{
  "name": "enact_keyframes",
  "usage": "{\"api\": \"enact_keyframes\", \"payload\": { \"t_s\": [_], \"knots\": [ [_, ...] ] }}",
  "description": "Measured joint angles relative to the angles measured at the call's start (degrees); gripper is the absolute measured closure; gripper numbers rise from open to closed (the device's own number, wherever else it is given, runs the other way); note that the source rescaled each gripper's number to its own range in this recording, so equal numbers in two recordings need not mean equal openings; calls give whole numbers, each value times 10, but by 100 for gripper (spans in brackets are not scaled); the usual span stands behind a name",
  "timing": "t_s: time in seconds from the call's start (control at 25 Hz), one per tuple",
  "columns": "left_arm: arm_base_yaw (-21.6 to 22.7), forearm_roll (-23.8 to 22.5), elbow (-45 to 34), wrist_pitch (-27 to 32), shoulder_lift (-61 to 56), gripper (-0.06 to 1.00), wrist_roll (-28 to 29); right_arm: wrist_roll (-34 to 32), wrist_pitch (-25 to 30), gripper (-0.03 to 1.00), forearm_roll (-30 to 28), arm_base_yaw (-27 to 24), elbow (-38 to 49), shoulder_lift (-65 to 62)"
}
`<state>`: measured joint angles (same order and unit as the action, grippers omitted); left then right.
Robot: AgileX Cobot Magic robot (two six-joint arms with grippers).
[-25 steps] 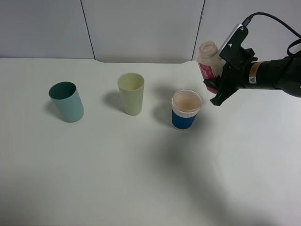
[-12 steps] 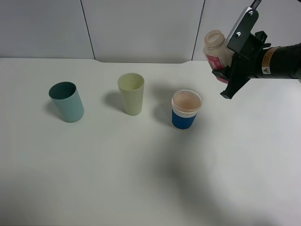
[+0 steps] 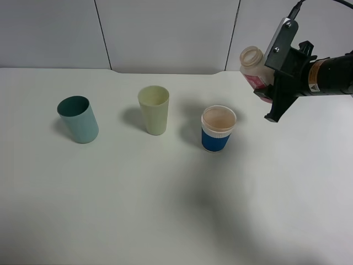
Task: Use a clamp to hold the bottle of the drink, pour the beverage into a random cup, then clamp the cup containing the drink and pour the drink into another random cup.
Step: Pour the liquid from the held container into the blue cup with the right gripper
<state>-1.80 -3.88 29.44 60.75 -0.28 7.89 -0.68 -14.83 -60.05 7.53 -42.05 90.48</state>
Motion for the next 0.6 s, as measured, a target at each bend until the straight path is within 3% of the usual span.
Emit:
{"api": "enact_keyframes", "payload": {
  "t_s": [0.6],
  "knots": [
    [0, 0, 0, 0, 0, -6, 0, 1, 37, 95, -42, 20, 0, -1]
  ]
}}
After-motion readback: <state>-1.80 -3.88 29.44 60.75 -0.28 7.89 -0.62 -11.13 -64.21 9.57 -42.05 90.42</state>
